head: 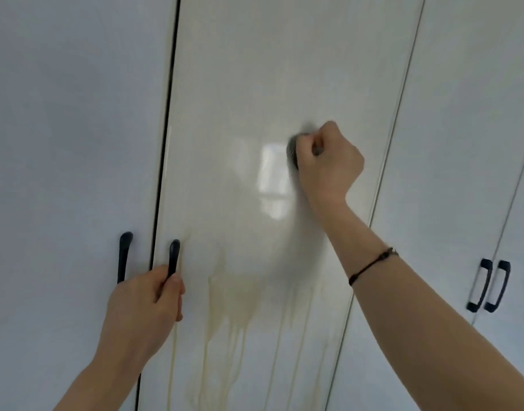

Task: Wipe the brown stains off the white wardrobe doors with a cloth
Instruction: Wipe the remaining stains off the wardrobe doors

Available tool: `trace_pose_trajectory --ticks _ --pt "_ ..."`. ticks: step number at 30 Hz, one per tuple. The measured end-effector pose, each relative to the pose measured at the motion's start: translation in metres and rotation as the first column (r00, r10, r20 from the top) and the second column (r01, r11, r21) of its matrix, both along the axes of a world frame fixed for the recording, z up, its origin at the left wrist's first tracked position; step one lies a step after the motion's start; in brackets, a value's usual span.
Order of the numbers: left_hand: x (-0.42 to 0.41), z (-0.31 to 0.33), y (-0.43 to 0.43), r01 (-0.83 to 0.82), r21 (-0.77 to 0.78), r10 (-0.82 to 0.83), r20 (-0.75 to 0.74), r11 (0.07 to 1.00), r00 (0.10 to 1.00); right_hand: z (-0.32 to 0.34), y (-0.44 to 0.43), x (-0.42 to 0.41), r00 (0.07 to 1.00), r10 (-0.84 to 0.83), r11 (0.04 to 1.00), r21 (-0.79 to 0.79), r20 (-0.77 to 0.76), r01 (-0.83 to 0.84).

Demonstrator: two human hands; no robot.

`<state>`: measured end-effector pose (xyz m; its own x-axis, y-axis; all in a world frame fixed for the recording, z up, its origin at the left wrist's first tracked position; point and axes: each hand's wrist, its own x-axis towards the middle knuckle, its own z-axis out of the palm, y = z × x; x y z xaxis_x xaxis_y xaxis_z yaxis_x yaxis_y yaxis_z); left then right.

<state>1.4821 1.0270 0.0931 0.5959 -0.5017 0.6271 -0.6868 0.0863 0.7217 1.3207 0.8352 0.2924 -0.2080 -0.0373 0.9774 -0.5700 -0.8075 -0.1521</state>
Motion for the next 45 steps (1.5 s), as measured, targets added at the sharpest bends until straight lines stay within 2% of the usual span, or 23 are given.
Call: trace_pose_trajectory --ticks 3,5,7,9,11,14,16,19,21,23,28,33,37,39,41,43,45 --pt "-0.003 -0.002 -0.001 -0.019 -0.02 0.02 0.022 1.0 1.0 -0.104 -0.006 -0.022 0.974 0.041 0.996 -0.071 -0.221 -0.058" --pt "-0.004 -0.004 0.001 -0.024 -0.036 0.025 0.037 0.999 0.999 -0.141 -0.014 -0.035 0.943 0.036 0.982 -0.163 -0.33 -0.094" --pt "-0.007 -0.006 0.003 -0.023 -0.063 0.026 0.047 0.998 0.999 -0.143 -0.022 -0.049 0.905 -0.001 0.958 -0.261 -0.426 -0.122" --pt "-0.009 -0.005 0.003 -0.028 -0.072 0.032 0.051 0.997 0.998 -0.118 -0.028 -0.062 0.871 -0.082 0.951 -0.299 -0.485 -0.077" --pt "-0.01 -0.006 0.001 -0.04 -0.086 0.043 0.035 0.996 0.998 -0.069 -0.034 -0.074 0.908 -0.103 0.975 -0.223 -0.405 0.011" --pt "-0.016 -0.01 0.0 -0.076 -0.129 0.081 0.033 0.989 0.996 0.005 -0.04 -0.081 0.991 -0.037 0.998 -0.064 -0.132 0.029" --pt "-0.018 -0.011 0.0 -0.112 -0.156 0.122 0.059 0.981 0.991 0.025 -0.043 -0.076 0.998 -0.016 0.998 -0.059 -0.061 0.013" --pt "-0.022 -0.019 -0.007 -0.188 -0.176 0.205 0.087 0.966 0.975 0.013 -0.044 -0.068 1.0 0.002 0.998 -0.065 -0.009 -0.003" --pt "-0.026 -0.021 -0.012 -0.236 -0.189 0.255 0.081 0.953 0.964 -0.015 -0.042 -0.066 1.0 0.003 0.999 -0.05 0.019 -0.002" --pt "-0.032 -0.022 -0.016 -0.297 -0.198 0.316 0.075 0.934 0.946 -0.065 -0.045 -0.066 0.999 0.043 0.995 -0.085 -0.034 -0.045" --pt "-0.04 -0.026 -0.023 -0.382 -0.194 0.393 0.02 0.904 0.919 -0.219 -0.052 -0.079 0.912 0.075 0.942 -0.272 -0.402 -0.197" --pt "-0.038 -0.032 -0.03 -0.484 -0.213 0.506 0.062 0.849 0.86 -0.323 -0.054 -0.084 0.811 0.134 0.926 -0.22 -0.569 -0.307" --pt "-0.045 -0.029 -0.037 -0.545 -0.202 0.565 0.058 0.814 0.823 -0.371 -0.053 -0.089 0.673 0.102 0.939 -0.152 -0.732 -0.308" --pt "-0.046 -0.027 -0.037 -0.552 -0.173 0.568 0.062 0.816 0.82 -0.367 -0.053 -0.093 0.612 0.09 0.929 -0.154 -0.786 -0.335" --pt "-0.048 -0.027 -0.034 -0.554 -0.156 0.569 0.076 0.818 0.819 -0.339 -0.055 -0.102 0.612 0.045 0.901 -0.233 -0.789 -0.366" --pt "-0.049 -0.027 -0.032 -0.559 -0.159 0.575 0.08 0.814 0.814 -0.285 -0.059 -0.109 0.675 0.047 0.869 -0.303 -0.736 -0.392" --pt "-0.052 -0.027 -0.03 -0.579 -0.153 0.594 0.081 0.801 0.8 -0.213 -0.062 -0.11 0.782 0.011 0.847 -0.41 -0.624 -0.339"
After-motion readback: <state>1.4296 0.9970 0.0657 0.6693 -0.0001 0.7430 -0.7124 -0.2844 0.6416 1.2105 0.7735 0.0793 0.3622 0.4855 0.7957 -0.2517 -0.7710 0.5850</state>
